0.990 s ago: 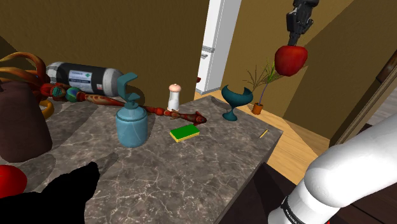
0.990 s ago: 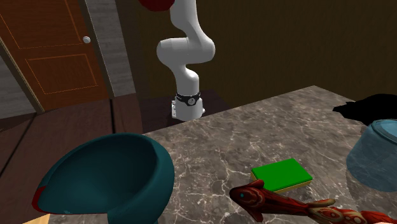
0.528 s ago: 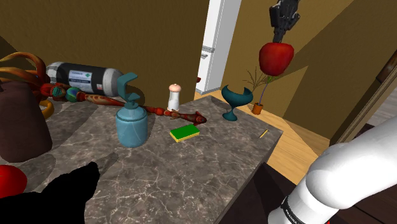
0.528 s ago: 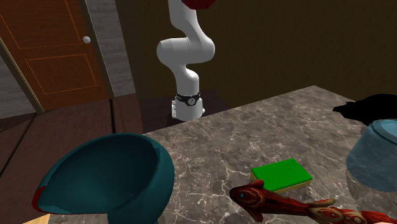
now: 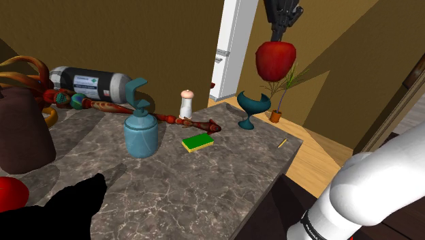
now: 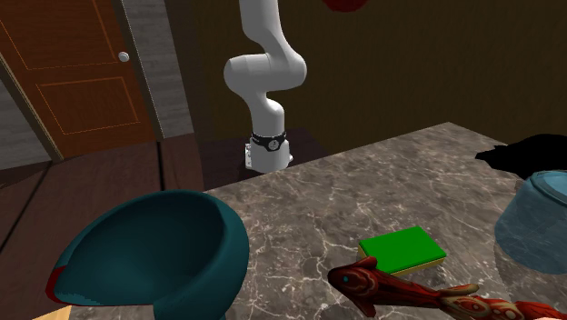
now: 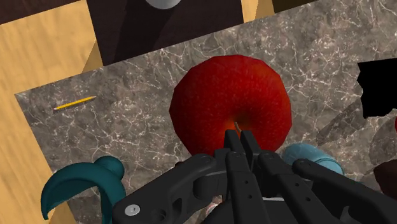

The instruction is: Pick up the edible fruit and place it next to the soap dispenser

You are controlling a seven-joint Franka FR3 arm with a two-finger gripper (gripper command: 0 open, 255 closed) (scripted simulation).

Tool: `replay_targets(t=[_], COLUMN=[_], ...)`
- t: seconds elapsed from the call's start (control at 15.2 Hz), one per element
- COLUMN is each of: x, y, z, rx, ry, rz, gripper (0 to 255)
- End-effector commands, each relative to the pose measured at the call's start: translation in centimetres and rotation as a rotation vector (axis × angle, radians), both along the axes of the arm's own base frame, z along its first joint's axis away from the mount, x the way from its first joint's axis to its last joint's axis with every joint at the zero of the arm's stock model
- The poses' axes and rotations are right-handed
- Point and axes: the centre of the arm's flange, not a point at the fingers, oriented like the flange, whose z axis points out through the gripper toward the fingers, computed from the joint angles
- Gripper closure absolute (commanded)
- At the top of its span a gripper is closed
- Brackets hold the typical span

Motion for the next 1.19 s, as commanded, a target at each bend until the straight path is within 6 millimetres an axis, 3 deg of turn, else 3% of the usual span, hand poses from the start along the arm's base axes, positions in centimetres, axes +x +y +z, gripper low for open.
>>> replay_targets(t=[0.0, 1.12], x=[0.6, 4.5], y=[2.6, 24.7], z=[-0.3, -0.2], rx=[0.001, 0.001], ry=[0.000, 0.000], rz=[-0.002, -0.002], gripper=[255, 255])
